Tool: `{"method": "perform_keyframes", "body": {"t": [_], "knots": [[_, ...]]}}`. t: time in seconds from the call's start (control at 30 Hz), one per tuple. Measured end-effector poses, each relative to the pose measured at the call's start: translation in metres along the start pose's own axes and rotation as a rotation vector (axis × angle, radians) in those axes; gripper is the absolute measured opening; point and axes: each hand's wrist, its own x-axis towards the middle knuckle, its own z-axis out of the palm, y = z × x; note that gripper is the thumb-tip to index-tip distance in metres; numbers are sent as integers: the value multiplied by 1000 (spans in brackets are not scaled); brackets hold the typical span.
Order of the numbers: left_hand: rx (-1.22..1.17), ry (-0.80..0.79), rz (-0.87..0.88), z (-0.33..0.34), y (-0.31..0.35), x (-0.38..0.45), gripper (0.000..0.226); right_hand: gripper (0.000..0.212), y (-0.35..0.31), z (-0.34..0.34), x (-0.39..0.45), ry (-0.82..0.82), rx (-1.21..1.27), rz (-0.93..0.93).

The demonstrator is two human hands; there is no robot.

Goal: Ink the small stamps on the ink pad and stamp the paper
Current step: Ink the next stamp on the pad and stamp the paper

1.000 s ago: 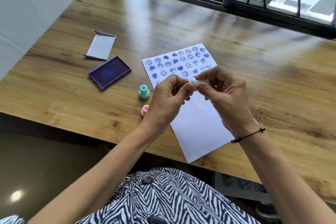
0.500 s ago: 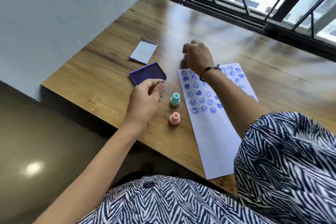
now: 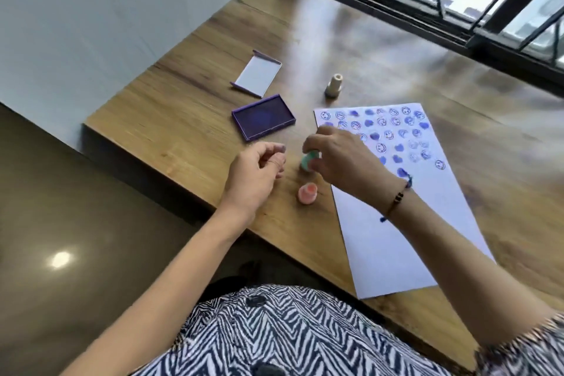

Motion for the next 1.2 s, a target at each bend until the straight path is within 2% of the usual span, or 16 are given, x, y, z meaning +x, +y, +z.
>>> {"method": "perform_keyframes", "body": {"t": [0.07,0.13,0.3,0.4,0.47,0.73,0.83,0.9,1.03,1.13,1.2], "knots": [[-30,-5,-21,-1,1,-3,15,19,-1,3,2,105,103,35],[-137,-30,-56,-3,5,-4,15,18,-5,2,2,203,332,86],[-372,-55,-103,-11,9,-2,10,25,-21,-1,5,166,698,162],[-409,-27,-132,-15,7,-1,10,24,-26,1,7,157,878,206],[-397,1,-136,-17,7,0,10,22,-28,4,9,150,901,219],[-394,39,-115,-21,11,4,6,15,-31,11,24,222,828,216],[-533,100,-191,-25,10,8,7,19,-33,2,34,228,855,182],[-594,162,-209,-30,5,11,8,21,-28,-8,50,295,783,157],[-236,250,-52,-33,-9,13,6,16,-32,-16,91,423,332,-27],[-28,277,59,-30,-16,8,16,16,-37,7,104,244,21,-154],[73,288,154,-29,-18,7,21,12,-36,21,104,142,-80,-200]]}}
